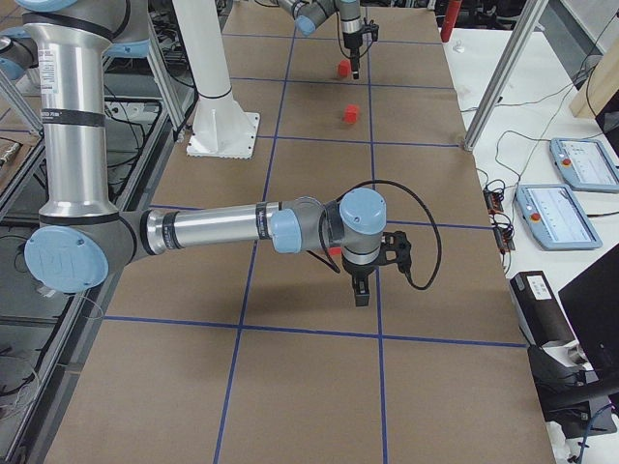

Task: Form red blocks into L shape at center
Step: 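Lower the left gripper and grasp the middle red cube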

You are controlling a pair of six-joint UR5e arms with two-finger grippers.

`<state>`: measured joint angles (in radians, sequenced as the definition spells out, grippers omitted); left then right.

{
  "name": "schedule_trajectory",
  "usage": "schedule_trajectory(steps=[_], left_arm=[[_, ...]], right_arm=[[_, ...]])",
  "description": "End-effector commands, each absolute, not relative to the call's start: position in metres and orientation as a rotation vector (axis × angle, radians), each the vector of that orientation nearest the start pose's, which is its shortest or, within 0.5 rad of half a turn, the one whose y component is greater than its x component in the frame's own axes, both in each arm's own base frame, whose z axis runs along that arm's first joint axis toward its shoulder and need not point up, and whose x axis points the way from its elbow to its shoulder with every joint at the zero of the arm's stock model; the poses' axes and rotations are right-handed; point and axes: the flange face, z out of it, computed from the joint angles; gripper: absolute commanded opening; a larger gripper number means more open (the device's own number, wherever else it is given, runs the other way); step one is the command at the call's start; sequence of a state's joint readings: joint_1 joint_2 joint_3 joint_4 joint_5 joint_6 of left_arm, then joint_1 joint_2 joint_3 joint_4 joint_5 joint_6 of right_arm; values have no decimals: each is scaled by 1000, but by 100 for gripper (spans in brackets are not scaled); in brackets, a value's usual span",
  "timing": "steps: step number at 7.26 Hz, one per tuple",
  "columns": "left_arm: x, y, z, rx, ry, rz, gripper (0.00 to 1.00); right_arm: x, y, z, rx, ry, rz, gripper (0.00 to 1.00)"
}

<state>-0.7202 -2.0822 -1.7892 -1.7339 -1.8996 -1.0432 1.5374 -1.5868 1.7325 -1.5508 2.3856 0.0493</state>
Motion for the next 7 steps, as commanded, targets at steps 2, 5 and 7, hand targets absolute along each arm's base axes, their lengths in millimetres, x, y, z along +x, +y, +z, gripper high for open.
schedule_trajectory(steps=[2, 5, 7], left_arm=[[511, -497, 261, 303, 898, -24, 100], [521, -498, 273, 295, 895, -20, 100], [532, -489, 277, 282, 891, -6, 100]], right_arm=[[43, -493, 585, 116, -818, -52, 99], [44, -493, 588, 111, -814, -49, 99], [44, -493, 589, 110, -811, -50, 99]])
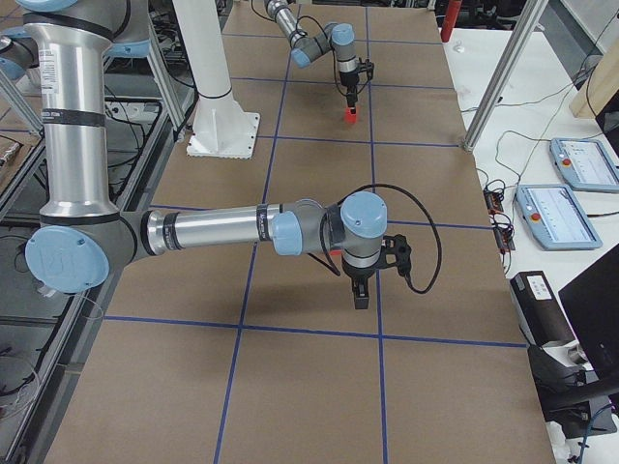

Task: Form red blocks into L shape at center
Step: 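Lower the left gripper and grasp the middle red cube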

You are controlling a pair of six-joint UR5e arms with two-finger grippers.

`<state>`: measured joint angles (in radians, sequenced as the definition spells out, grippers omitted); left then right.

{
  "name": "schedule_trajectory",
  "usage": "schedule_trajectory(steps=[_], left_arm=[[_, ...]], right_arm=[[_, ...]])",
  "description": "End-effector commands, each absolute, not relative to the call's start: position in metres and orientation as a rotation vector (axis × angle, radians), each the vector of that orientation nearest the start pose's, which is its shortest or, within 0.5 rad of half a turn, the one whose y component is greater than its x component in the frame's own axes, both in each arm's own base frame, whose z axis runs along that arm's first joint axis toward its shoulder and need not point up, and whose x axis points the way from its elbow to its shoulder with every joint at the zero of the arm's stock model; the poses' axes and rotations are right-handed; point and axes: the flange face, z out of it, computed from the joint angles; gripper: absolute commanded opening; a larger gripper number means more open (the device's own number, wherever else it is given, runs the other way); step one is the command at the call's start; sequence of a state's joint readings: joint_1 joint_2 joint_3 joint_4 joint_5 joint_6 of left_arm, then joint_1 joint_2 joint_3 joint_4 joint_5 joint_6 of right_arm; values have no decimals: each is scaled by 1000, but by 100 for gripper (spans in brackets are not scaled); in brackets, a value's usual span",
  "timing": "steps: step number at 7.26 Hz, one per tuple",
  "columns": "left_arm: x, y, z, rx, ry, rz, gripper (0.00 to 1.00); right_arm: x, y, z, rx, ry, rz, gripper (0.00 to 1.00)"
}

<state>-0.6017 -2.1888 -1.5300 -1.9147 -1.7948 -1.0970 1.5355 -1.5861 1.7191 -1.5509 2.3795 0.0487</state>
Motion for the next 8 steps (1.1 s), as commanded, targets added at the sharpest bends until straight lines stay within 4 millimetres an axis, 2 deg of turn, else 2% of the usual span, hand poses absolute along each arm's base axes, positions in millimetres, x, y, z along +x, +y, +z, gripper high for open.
schedule_trajectory(steps=[1, 2, 3, 5, 6, 7, 8], left_arm=[[539, -485, 282, 272, 884, 3, 99], [545, -481, 281, 264, 881, 6, 95], [546, -481, 278, 263, 885, 4, 76], [545, -482, 269, 266, 888, 0, 2], [545, -483, 268, 263, 891, -11, 0], [545, -488, 251, 268, 898, -20, 0], [552, -496, 223, 251, 870, -33, 0]], right_arm=[[44, -494, 592, 104, -810, -47, 99], [44, -494, 591, 107, -810, -48, 99], [44, -494, 591, 107, -809, -48, 99], [43, -495, 590, 110, -809, -51, 99], [44, -496, 588, 112, -809, -50, 99], [44, -496, 590, 108, -809, -48, 99], [44, -495, 591, 107, -809, -47, 99]])
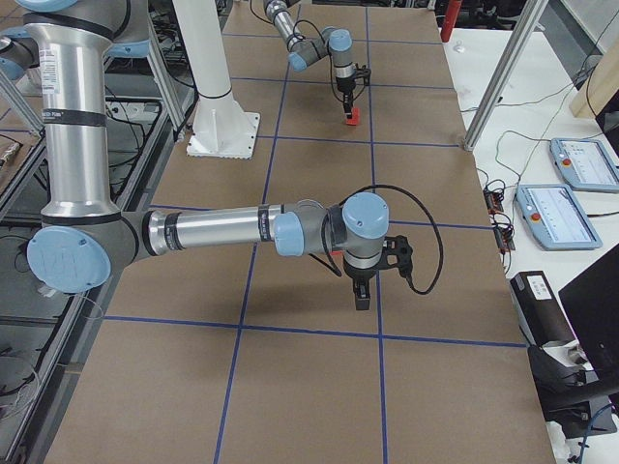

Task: Form red blocks into L shape at center
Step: 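Carry the red cube to the table center and lower it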

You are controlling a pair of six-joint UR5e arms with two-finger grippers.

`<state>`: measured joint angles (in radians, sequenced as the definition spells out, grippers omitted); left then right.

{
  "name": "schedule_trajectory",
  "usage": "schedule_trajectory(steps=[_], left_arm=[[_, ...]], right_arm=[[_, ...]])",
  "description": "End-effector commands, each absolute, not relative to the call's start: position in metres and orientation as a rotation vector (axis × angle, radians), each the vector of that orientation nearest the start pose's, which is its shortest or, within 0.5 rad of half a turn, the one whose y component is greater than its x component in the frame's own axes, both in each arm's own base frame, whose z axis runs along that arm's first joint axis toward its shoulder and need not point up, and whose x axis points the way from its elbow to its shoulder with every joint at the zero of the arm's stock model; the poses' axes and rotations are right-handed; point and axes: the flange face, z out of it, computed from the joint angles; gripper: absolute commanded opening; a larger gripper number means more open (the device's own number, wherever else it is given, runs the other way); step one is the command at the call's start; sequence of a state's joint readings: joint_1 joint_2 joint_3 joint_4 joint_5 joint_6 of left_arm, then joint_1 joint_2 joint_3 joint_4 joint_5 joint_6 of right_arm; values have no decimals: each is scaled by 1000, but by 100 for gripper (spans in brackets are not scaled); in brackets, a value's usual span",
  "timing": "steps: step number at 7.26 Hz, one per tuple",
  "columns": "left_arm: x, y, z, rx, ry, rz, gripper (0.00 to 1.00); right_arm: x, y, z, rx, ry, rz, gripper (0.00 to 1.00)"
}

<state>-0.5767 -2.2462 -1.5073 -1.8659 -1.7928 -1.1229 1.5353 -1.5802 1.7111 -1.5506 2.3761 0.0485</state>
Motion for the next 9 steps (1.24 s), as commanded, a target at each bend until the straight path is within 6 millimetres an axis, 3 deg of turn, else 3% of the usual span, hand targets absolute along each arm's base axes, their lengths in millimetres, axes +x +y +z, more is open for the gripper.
schedule_trajectory(steps=[1, 3, 9], left_arm=[[564, -504, 197, 241, 866, -50, 0], [606, -532, 159, 214, 846, -81, 0], [617, -533, 164, 204, 838, -78, 0]], right_arm=[[44, -495, 591, 107, -809, -47, 99], [44, -496, 592, 104, -810, -46, 99], [44, -498, 594, 101, -810, -46, 99]])
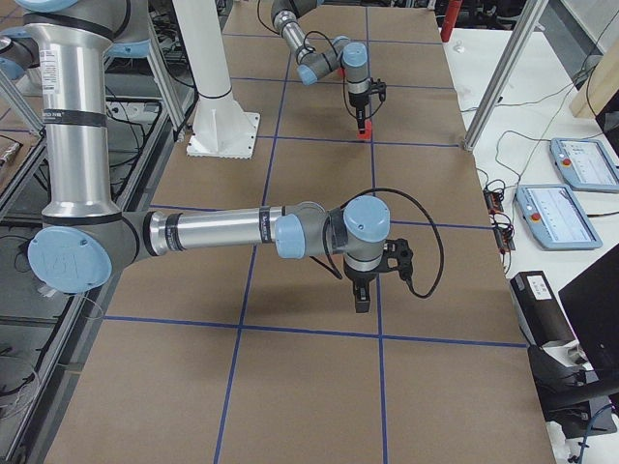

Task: Form red blocks into L shape at center
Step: 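Carry the red cube to the table center and lower it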

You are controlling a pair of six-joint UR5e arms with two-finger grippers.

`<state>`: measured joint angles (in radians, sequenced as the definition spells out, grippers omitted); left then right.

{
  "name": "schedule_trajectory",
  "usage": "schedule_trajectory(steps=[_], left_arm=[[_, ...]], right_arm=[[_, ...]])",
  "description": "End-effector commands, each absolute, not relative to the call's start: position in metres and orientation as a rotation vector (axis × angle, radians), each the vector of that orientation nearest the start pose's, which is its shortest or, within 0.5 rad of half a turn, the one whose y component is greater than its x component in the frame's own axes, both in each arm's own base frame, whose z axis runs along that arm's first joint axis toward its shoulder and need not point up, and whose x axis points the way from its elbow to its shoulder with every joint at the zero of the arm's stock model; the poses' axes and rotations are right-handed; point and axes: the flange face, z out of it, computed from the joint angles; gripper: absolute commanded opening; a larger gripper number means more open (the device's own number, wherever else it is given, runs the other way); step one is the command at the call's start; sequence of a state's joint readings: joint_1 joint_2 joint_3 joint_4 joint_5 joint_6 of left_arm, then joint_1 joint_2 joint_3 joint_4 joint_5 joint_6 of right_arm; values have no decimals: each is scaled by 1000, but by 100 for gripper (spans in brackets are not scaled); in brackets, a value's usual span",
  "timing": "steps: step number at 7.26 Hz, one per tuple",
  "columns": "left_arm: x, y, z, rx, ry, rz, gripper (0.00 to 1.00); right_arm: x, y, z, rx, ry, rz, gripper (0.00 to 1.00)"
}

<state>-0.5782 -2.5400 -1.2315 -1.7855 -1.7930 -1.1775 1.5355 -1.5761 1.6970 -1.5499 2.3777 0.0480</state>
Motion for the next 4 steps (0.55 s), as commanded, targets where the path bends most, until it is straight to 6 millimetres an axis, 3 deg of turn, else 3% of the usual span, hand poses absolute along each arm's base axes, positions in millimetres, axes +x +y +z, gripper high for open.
schedule_trajectory(steps=[1, 4], left_arm=[[619, -531, 164, 203, 838, -75, 0], [623, -525, 162, 199, 842, -69, 0]], right_arm=[[44, -498, 594, 101, -810, -46, 99], [44, -498, 596, 99, -809, -45, 99]])
